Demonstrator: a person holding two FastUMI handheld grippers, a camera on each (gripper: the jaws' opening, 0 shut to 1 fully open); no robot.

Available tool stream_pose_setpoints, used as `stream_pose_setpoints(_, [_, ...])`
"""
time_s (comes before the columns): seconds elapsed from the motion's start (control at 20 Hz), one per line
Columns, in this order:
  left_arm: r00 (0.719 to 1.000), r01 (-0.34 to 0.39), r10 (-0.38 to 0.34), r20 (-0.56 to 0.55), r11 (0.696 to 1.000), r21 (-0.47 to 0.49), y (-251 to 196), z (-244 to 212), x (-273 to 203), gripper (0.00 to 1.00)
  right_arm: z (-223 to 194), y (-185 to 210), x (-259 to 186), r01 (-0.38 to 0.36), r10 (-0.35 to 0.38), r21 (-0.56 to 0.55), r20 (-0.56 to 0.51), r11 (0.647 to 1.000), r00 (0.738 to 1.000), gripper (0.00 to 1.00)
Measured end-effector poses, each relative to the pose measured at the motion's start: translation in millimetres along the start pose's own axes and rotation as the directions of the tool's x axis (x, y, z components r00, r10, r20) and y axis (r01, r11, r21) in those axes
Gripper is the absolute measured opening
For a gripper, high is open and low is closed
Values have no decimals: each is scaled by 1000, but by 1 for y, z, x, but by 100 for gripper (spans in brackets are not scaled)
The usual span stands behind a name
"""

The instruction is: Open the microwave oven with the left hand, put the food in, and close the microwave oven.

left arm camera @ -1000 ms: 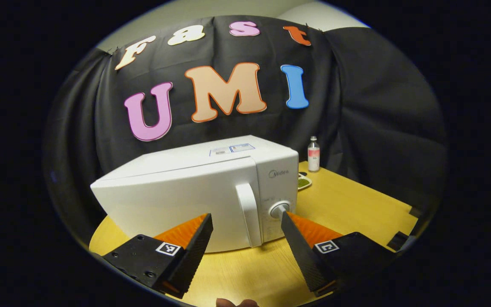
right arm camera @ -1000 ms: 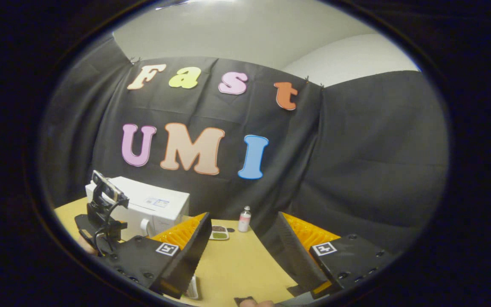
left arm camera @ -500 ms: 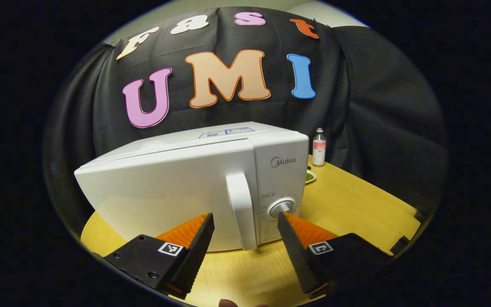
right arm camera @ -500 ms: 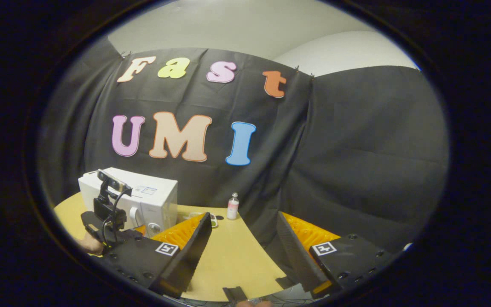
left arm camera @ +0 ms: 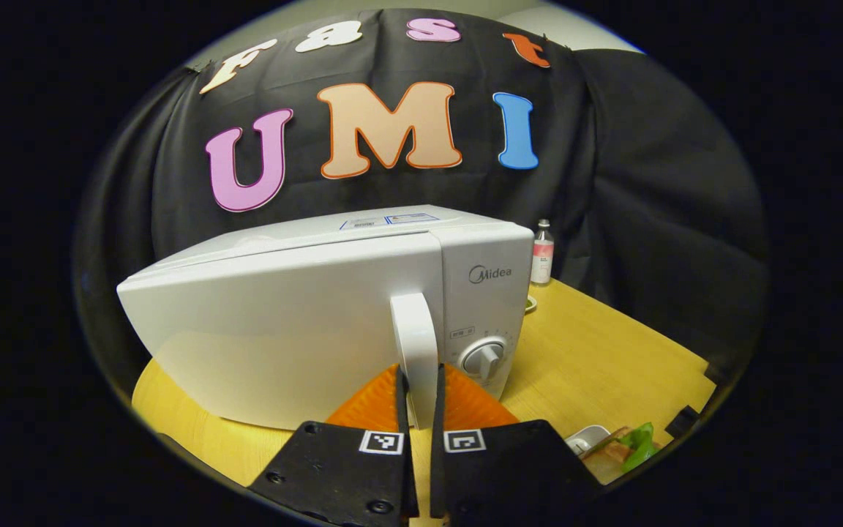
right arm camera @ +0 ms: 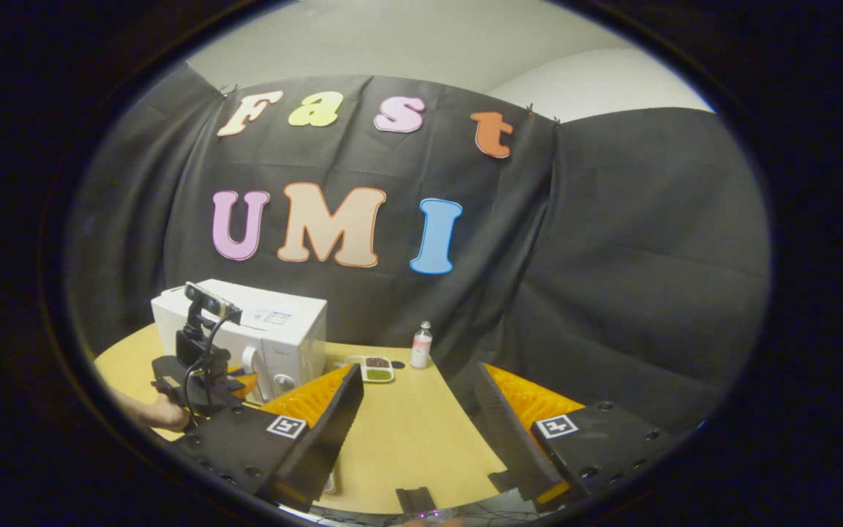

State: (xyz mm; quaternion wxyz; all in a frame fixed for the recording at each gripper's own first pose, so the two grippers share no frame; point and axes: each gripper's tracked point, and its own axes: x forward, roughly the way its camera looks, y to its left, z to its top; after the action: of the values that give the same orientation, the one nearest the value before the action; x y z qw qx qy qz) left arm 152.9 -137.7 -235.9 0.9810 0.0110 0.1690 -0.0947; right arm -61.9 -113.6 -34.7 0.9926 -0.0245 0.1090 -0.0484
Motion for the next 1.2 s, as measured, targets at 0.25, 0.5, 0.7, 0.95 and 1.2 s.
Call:
stream_pose_setpoints(0.25, [1000,2,-2,-30,1000,7,-1,-3,-1,0,3,7,5,-11,11,14,13,1000,1000,97])
stream_pose_setpoints(0.5, [996,43,-37,-80,996,83,1,-9,-9,0,8,1,8,1,-1,-4,25,1000,1000,97])
stream_pose_setpoints(0.7, [989,30,-5,-146,984,175,26,-54,-56,0,6,-10,15,27,-27,-15,30,1000,999,97])
stream_pose_setpoints(0.95, [994,24,-11,-109,992,127,35,-47,-76,0,5,5,32,-32,34,-53,24,998,999,97])
stream_pose_setpoints(1.2, [995,2,20,-101,975,221,22,-34,-31,0,-1,6,27,-40,40,-33,2,999,999,97])
